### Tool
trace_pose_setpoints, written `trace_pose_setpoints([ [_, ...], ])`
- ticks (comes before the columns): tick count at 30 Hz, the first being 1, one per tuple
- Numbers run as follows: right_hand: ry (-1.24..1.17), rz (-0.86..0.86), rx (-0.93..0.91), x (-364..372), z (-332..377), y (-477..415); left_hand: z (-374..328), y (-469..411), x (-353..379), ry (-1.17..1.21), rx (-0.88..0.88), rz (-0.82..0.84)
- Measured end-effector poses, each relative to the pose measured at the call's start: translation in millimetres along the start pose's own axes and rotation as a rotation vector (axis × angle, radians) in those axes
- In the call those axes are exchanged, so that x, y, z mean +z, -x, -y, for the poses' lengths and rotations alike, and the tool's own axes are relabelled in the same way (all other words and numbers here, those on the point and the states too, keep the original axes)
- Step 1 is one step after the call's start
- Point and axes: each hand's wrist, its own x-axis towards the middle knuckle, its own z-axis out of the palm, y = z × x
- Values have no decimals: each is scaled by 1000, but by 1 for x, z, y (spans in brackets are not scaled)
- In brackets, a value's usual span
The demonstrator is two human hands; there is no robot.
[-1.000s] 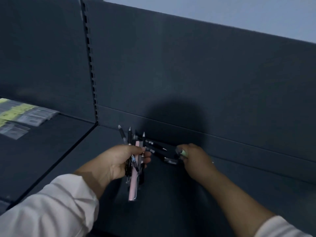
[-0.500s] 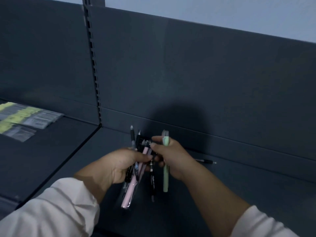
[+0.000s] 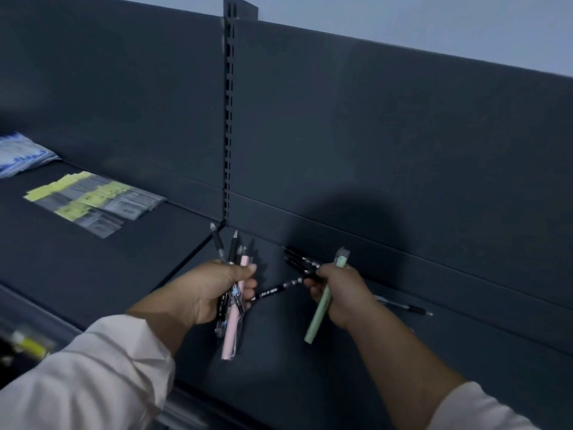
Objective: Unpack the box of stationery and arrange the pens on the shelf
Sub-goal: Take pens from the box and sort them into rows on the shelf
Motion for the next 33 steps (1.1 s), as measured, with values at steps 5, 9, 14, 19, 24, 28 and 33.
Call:
trace_pose_setpoints([
  [5, 181, -31, -61, 2, -3, 1, 1, 5, -1, -189, 63, 50],
  [9, 355, 63, -297, 12, 10, 16, 9, -1, 16, -522, 188, 115],
  [14, 492, 220, -447, 15, 18, 27, 14, -6, 46, -961, 336, 232],
  [19, 417, 129, -416, -20, 19, 27, 14, -6, 67, -800, 261, 315],
  [24, 267, -19, -363, -64, 16, 26, 16, -5, 81, -626, 6, 368],
  [28, 170, -154, -294, -99, 16, 21, 16, -16, 81, -404, -176, 313],
  [33, 158, -250, -182, -133, 11, 18, 13, -27, 78, -272, -201, 313],
])
